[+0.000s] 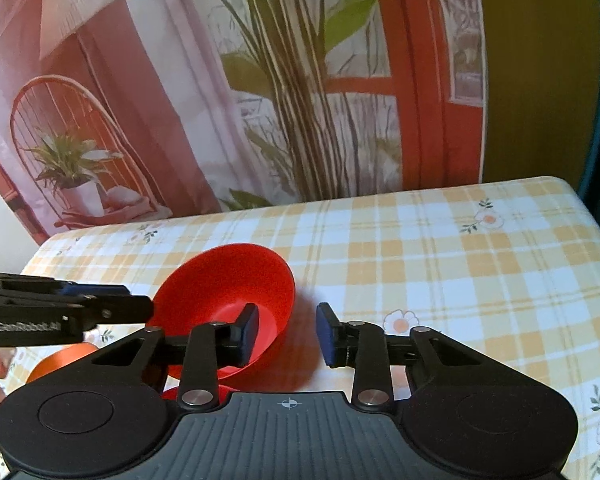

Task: Organize plates and bowls
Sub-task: 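Grasp a red bowl rim with the right gripper and lift it, then carry the held red bowl with the right gripper toward another red bowl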

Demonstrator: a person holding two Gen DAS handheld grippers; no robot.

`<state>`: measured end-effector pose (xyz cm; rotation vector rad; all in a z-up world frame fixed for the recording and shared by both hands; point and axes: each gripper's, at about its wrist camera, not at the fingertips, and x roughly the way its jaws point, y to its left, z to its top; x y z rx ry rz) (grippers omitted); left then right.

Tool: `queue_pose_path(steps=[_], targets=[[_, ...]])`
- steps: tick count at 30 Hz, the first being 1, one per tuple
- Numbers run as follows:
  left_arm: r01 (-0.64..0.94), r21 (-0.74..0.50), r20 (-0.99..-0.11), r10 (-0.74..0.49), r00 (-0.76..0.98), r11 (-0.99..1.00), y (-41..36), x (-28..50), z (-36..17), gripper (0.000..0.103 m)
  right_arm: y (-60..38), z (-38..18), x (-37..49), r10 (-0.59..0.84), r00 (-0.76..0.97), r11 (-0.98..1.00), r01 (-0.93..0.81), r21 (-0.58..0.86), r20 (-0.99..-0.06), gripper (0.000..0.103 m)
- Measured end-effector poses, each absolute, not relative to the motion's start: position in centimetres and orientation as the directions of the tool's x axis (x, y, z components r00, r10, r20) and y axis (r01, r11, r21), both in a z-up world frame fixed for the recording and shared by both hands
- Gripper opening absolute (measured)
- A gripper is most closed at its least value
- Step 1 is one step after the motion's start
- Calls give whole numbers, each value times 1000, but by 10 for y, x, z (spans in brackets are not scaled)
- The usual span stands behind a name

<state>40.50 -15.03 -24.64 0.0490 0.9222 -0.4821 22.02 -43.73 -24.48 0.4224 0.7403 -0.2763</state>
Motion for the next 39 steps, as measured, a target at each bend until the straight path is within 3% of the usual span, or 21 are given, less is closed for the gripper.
queue_pose_path(steps=[4,11,14,39], targets=[[408,-176,-785,-377,491,896,-151,411,-257,33,-437,-250,225,-84,699,883,382,272,-710,27],[417,-182,-788,-385,480,891,-152,414,-266,15,-437,-257,230,-65,692,879,381,287,-719,19],[421,-174,-784,-384,489,890,-154,412,-265,15,-435,-256,231,-64,692,882,376,284,-719,12],[455,-142,-704,-413,578,879,-146,345,-189,15,-408,-184,188,-112,752,905,347,245,-650,12]])
